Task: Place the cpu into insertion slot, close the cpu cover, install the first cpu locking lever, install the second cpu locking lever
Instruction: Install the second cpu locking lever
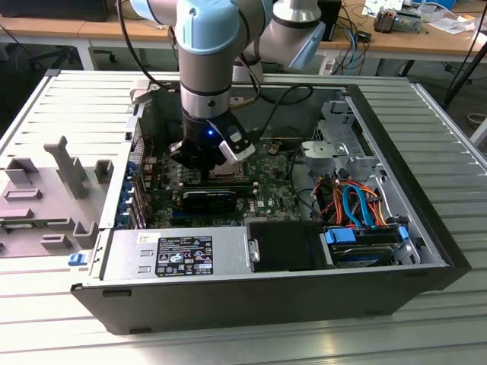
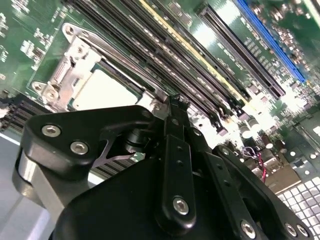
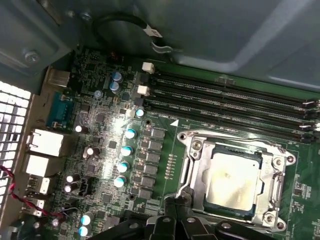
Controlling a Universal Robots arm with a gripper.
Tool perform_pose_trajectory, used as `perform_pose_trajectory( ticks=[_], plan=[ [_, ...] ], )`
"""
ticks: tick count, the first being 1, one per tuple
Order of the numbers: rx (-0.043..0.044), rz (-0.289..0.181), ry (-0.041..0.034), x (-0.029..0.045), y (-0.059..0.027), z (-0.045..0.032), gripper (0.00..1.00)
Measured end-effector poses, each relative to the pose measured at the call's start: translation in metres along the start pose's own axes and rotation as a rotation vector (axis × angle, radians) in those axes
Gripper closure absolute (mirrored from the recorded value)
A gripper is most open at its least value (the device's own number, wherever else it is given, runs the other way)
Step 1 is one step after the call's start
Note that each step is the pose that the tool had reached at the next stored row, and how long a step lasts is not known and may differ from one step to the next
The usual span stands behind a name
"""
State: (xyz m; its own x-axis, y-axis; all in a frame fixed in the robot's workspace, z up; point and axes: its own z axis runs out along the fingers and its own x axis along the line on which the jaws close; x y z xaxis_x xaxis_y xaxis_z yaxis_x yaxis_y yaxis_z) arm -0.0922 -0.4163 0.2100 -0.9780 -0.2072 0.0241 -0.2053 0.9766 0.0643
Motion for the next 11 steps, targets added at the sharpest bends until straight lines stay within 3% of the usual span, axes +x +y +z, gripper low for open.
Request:
perform_pose_trajectory(
  ticks=[6,11],
  plan=[
    [-0.0009,0.000,0.0044,-0.0055,-0.0004,-0.0127,0.89],
    [-0.0036,0.001,0.0168,-0.0132,-0.0018,-0.0167,0.89]
  ],
)
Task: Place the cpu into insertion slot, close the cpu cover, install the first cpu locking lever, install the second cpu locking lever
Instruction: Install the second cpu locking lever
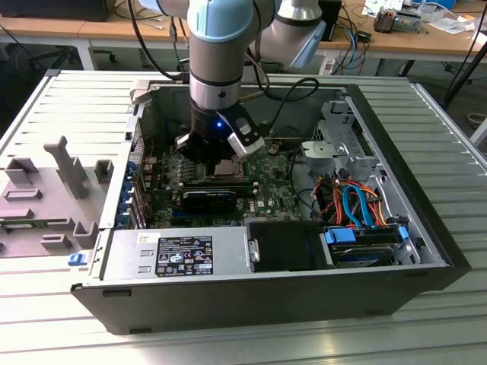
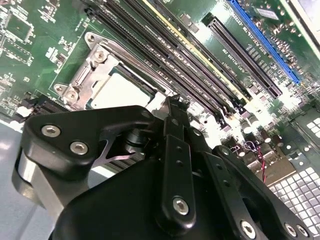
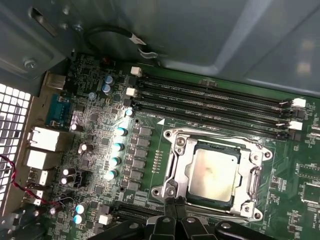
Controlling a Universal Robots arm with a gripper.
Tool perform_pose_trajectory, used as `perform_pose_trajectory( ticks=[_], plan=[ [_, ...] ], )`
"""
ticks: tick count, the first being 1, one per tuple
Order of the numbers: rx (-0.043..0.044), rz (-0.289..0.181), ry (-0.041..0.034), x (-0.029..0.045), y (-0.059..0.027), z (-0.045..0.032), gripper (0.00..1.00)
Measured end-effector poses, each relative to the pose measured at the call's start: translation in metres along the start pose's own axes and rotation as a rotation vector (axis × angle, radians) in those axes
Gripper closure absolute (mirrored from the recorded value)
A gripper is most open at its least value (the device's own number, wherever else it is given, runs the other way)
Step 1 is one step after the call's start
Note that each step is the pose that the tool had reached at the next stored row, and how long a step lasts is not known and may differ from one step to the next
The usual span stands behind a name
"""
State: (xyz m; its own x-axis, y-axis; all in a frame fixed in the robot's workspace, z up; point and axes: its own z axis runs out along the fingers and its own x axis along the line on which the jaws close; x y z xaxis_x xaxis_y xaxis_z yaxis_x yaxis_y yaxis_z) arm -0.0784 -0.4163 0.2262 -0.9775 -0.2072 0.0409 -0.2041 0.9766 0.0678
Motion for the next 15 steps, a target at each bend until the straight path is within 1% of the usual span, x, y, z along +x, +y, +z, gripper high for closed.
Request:
perform_pose_trajectory(
  ticks=[8,13,15],
  plan=[
    [-0.0024,0.001,0.0117,-0.0075,-0.0012,-0.0076,0.89],
    [-0.0035,0.001,0.0170,-0.0108,-0.0014,-0.0154,0.89],
    [-0.0047,0.001,0.0218,-0.0135,-0.0018,-0.0177,0.89]
  ],
)
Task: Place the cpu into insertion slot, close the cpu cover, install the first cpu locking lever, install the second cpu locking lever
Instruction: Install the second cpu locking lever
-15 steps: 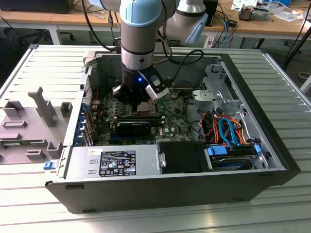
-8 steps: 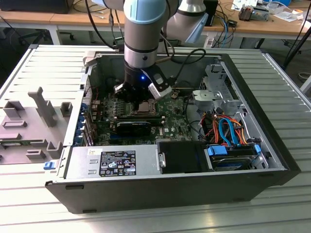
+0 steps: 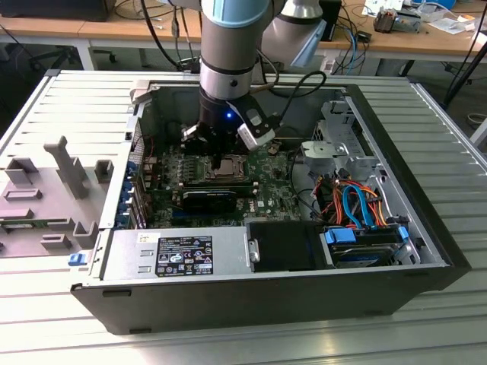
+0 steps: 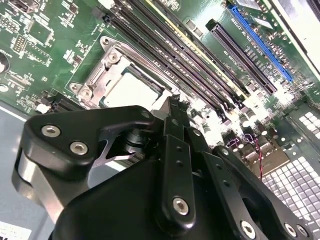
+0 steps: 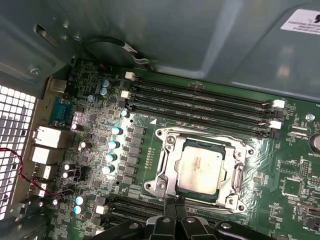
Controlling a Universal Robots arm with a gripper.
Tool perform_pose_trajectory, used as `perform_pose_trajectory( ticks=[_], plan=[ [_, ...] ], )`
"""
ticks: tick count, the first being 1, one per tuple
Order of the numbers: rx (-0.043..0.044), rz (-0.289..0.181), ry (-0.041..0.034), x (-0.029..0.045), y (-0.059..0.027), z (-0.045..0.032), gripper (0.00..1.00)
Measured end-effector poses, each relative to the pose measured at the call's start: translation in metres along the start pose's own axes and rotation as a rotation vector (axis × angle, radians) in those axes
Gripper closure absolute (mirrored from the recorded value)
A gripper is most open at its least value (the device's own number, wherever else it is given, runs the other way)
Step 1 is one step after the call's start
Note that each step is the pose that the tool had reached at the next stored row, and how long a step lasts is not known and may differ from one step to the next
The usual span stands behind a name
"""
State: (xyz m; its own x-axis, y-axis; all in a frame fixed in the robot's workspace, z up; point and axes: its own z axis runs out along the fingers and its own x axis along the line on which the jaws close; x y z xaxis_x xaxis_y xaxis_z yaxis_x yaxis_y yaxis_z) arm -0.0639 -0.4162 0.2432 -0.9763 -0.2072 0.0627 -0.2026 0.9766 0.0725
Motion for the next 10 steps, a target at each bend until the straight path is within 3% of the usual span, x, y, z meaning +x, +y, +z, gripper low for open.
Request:
perform_pose_trajectory(
  ticks=[3,10],
  plan=[
    [-0.0018,0.001,0.0093,-0.0045,-0.0008,-0.0044,0.89],
    [-0.0028,0.001,0.0138,-0.0064,-0.0004,-0.0176,0.89]
  ],
)
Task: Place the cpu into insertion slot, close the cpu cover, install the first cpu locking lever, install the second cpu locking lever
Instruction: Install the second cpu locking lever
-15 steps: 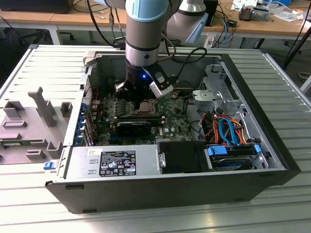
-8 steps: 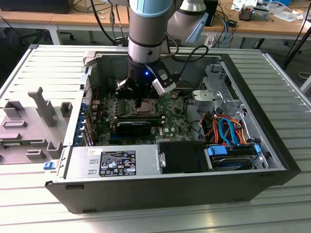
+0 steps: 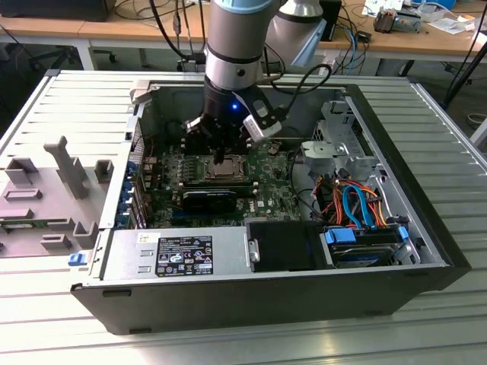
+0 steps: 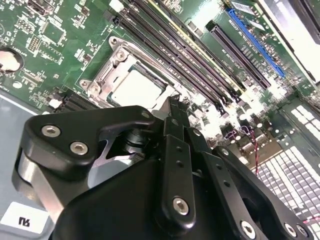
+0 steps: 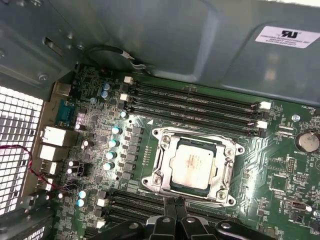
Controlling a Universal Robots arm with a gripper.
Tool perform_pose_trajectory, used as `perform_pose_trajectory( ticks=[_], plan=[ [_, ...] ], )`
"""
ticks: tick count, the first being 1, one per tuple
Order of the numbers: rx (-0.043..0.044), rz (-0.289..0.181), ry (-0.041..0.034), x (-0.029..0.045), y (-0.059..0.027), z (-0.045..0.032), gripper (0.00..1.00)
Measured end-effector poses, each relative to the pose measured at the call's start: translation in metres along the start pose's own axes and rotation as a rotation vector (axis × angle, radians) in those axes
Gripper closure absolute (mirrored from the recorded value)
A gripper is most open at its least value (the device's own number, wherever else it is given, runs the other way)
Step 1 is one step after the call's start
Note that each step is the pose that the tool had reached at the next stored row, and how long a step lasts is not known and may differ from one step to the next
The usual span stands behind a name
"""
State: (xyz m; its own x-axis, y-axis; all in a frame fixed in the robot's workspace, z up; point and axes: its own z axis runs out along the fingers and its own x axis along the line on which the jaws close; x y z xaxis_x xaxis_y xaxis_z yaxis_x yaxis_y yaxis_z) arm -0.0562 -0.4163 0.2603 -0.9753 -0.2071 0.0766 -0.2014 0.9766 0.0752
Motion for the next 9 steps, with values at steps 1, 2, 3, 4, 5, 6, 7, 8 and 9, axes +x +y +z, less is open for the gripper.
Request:
perform_pose_trajectory(
  ticks=[1,2,3,4,5,6,7,8,9],
  plan=[
    [0.0000,0.000,0.0000,0.0001,0.0001,-0.0018,0.89],
    [0.0000,0.000,0.0000,0.0002,0.0003,-0.0036,0.89],
    [0.0001,0.000,0.0001,0.0003,0.0004,-0.0055,0.89],
    [-0.0001,0.000,-0.0001,0.0003,0.0004,-0.0061,0.89],
    [-0.0002,0.000,-0.0001,0.0003,0.0005,-0.0061,0.89],
    [0.0000,0.000,0.0000,0.0003,0.0004,-0.0063,0.89],
    [0.0000,0.000,0.0000,0.0004,0.0004,-0.0064,0.89],
    [0.0000,0.000,0.0001,0.0004,0.0005,-0.0064,0.89],
    [0.0000,0.000,0.0000,0.0004,0.0005,-0.0064,0.89]
  ],
)
